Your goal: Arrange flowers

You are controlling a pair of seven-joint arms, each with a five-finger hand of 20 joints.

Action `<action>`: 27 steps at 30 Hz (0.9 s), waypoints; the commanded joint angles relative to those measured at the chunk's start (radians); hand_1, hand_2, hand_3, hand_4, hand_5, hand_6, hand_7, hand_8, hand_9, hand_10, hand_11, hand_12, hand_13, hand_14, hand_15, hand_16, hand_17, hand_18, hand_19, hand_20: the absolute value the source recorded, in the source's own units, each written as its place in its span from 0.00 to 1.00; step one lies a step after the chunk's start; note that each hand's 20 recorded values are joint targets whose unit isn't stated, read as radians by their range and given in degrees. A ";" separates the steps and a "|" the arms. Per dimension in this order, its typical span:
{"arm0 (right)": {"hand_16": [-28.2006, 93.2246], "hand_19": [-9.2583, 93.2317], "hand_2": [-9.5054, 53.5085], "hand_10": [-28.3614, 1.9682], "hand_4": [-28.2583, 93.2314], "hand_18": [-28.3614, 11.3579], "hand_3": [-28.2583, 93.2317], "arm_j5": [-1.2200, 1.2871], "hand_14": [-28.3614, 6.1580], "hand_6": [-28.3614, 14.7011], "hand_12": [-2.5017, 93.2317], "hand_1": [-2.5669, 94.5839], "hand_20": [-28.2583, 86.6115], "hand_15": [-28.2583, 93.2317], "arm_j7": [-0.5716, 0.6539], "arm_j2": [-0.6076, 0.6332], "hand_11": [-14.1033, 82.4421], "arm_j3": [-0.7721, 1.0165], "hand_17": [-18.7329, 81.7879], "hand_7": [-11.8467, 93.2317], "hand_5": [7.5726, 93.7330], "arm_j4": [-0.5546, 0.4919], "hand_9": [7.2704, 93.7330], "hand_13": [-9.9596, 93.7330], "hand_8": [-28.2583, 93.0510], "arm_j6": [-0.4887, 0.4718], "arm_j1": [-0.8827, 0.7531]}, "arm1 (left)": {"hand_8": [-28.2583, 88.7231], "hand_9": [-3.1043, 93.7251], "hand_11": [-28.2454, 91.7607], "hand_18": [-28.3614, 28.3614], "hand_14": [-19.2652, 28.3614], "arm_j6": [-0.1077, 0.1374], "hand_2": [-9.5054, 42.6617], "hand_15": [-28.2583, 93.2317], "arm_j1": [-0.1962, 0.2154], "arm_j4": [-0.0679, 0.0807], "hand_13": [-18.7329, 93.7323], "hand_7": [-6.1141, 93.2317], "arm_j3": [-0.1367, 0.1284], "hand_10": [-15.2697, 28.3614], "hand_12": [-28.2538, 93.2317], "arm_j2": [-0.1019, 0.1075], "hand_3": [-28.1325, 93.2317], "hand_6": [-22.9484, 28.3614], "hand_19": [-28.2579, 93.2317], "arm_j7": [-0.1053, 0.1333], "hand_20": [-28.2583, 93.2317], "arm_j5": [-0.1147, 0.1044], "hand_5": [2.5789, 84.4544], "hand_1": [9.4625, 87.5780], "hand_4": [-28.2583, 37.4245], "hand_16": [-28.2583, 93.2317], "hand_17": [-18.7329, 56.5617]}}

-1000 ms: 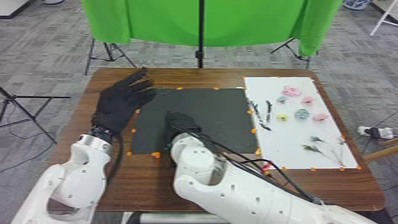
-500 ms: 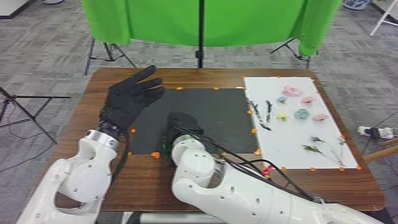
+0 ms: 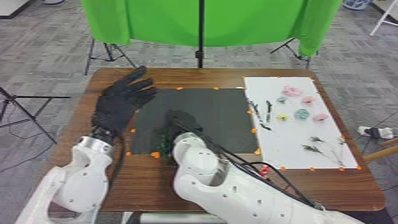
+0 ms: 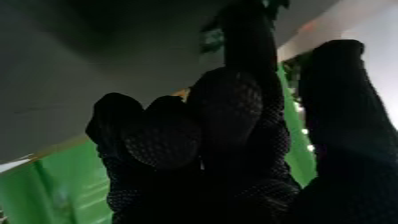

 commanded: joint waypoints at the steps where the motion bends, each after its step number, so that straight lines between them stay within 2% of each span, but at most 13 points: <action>1: 0.39 1.00 0.16 0.59 0.00 0.07 0.73 -0.129 0.45 0.67 0.27 0.36 0.87 0.90 -0.022 0.059 0.76 0.028 0.65 0.27 0.99 -0.088 0.97 0.88 0.13 0.052 -0.033 | 0.16 0.42 0.44 1.00 0.98 0.055 0.33 0.67 0.196 -0.061 0.41 0.19 -0.093 0.82 0.33 0.019 0.89 0.63 0.71 0.085 0.26 -0.024 0.45 0.21 0.11 0.17 0.14; 3: 0.39 1.00 0.15 0.59 0.00 0.06 0.73 -0.117 0.45 0.66 0.28 0.36 0.87 0.90 0.003 0.110 0.76 0.033 0.65 0.27 1.00 -0.121 0.97 0.88 0.13 0.091 -0.026 | 0.16 0.42 0.44 1.00 0.98 0.068 0.33 0.67 0.224 -0.071 0.41 0.19 -0.101 0.82 0.33 0.016 0.89 0.63 0.71 0.106 0.26 -0.031 0.45 0.21 0.11 0.16 0.14; 4: 0.39 1.00 0.15 0.59 0.00 0.06 0.73 -0.126 0.45 0.66 0.28 0.35 0.87 0.90 0.003 0.125 0.76 0.068 0.65 0.28 1.00 -0.139 0.97 0.88 0.13 0.086 -0.043 | 0.16 0.42 0.44 1.00 0.98 0.064 0.32 0.67 0.234 -0.073 0.41 0.19 -0.110 0.82 0.33 0.009 0.89 0.63 0.71 0.107 0.26 -0.030 0.45 0.21 0.11 0.16 0.14; 5: 0.39 1.00 0.15 0.59 0.00 0.06 0.74 -0.096 0.45 0.66 0.28 0.34 0.87 0.90 0.049 0.171 0.76 0.041 0.65 0.28 1.00 -0.163 0.97 0.88 0.13 0.135 -0.010 | 0.16 0.42 0.44 1.00 0.98 0.061 0.32 0.67 0.246 -0.077 0.41 0.19 -0.116 0.82 0.33 0.010 0.89 0.63 0.71 0.120 0.26 -0.032 0.45 0.21 0.11 0.16 0.14; 6: 0.39 1.00 0.15 0.58 0.00 0.06 0.74 -0.090 0.44 0.66 0.28 0.34 0.87 0.90 0.051 0.195 0.76 0.078 0.65 0.27 1.00 -0.191 0.97 0.88 0.13 0.149 -0.036 | 0.16 0.42 0.44 1.00 0.98 0.073 0.32 0.67 0.261 -0.084 0.41 0.19 -0.120 0.82 0.33 0.006 0.89 0.63 0.71 0.128 0.26 -0.034 0.45 0.21 0.11 0.16 0.14; 8: 0.39 1.00 0.15 0.57 0.00 0.06 0.76 -0.081 0.44 0.65 0.28 0.32 0.87 0.90 0.090 0.283 0.75 0.117 0.65 0.27 0.99 -0.251 0.96 0.87 0.13 0.195 -0.055 | 0.16 0.42 0.44 1.00 0.98 0.069 0.32 0.67 0.274 -0.087 0.41 0.19 -0.126 0.82 0.33 0.003 0.89 0.63 0.71 0.134 0.26 -0.037 0.45 0.21 0.11 0.16 0.14; 9: 0.39 1.00 0.15 0.56 0.00 0.06 0.76 -0.072 0.42 0.64 0.28 0.32 0.87 0.90 0.086 0.324 0.75 0.167 0.64 0.27 0.98 -0.288 0.96 0.86 0.13 0.204 -0.095 | 0.16 0.42 0.44 1.00 0.98 0.079 0.32 0.67 0.280 -0.091 0.41 0.19 -0.125 0.82 0.33 0.003 0.89 0.63 0.71 0.137 0.26 -0.038 0.45 0.21 0.11 0.16 0.14; 11: 0.39 1.00 0.15 0.54 0.00 0.05 0.78 -0.055 0.40 0.62 0.26 0.31 0.84 0.88 0.091 0.416 0.72 0.262 0.61 0.26 0.93 -0.359 0.93 0.83 0.14 0.212 -0.165 | 0.16 0.42 0.44 1.00 0.98 0.075 0.32 0.67 0.292 -0.095 0.41 0.19 -0.131 0.82 0.33 0.004 0.89 0.63 0.71 0.141 0.26 -0.040 0.45 0.21 0.11 0.16 0.14; 13: 0.37 1.00 0.15 0.46 0.00 0.05 0.80 -0.033 0.37 0.60 0.24 0.31 0.78 0.86 0.106 0.495 0.66 0.389 0.56 0.26 0.87 -0.423 0.89 0.80 0.14 0.211 -0.266 | 0.16 0.42 0.44 1.00 0.98 0.085 0.33 0.67 0.298 -0.096 0.41 0.19 -0.125 0.82 0.33 0.009 0.89 0.63 0.71 0.151 0.26 -0.042 0.45 0.21 0.11 0.16 0.14; 15: 0.35 1.00 0.14 0.42 0.01 0.06 0.83 -0.048 0.36 0.59 0.22 0.32 0.74 0.84 0.115 0.561 0.60 0.510 0.53 0.26 0.82 -0.463 0.85 0.76 0.14 0.218 -0.372 | 0.16 0.42 0.44 1.00 0.98 0.095 0.33 0.67 0.315 -0.101 0.41 0.19 -0.124 0.82 0.33 0.017 0.89 0.63 0.71 0.173 0.26 -0.050 0.45 0.21 0.11 0.16 0.14; 22: 0.33 1.00 0.09 0.33 0.01 0.08 0.86 -0.033 0.34 0.56 0.20 0.35 0.69 0.84 0.188 0.682 0.53 0.906 0.46 0.26 0.71 -0.509 0.73 0.67 0.13 0.169 -0.737 | 0.16 0.42 0.44 1.00 0.98 0.106 0.32 0.67 0.333 -0.104 0.41 0.19 -0.119 0.82 0.33 0.031 0.89 0.63 0.71 0.208 0.26 -0.062 0.45 0.21 0.11 0.17 0.14; 25: 0.32 1.00 0.07 0.30 0.01 0.09 0.87 0.031 0.32 0.54 0.20 0.35 0.69 0.85 0.218 0.687 0.54 0.996 0.44 0.25 0.66 -0.506 0.68 0.64 0.13 0.083 -0.811 | 0.16 0.42 0.45 1.00 0.98 0.107 0.32 0.67 0.343 -0.104 0.41 0.19 -0.116 0.82 0.33 0.035 0.89 0.63 0.71 0.222 0.26 -0.064 0.45 0.21 0.11 0.17 0.14; 27: 0.32 1.00 0.06 0.28 0.01 0.10 0.87 0.047 0.31 0.53 0.20 0.35 0.68 0.86 0.221 0.701 0.56 0.998 0.43 0.25 0.62 -0.480 0.65 0.62 0.13 0.058 -0.825 | 0.16 0.42 0.45 1.00 0.98 0.117 0.32 0.67 0.359 -0.113 0.41 0.19 -0.113 0.82 0.33 0.044 0.89 0.63 0.71 0.237 0.26 -0.068 0.45 0.21 0.11 0.16 0.14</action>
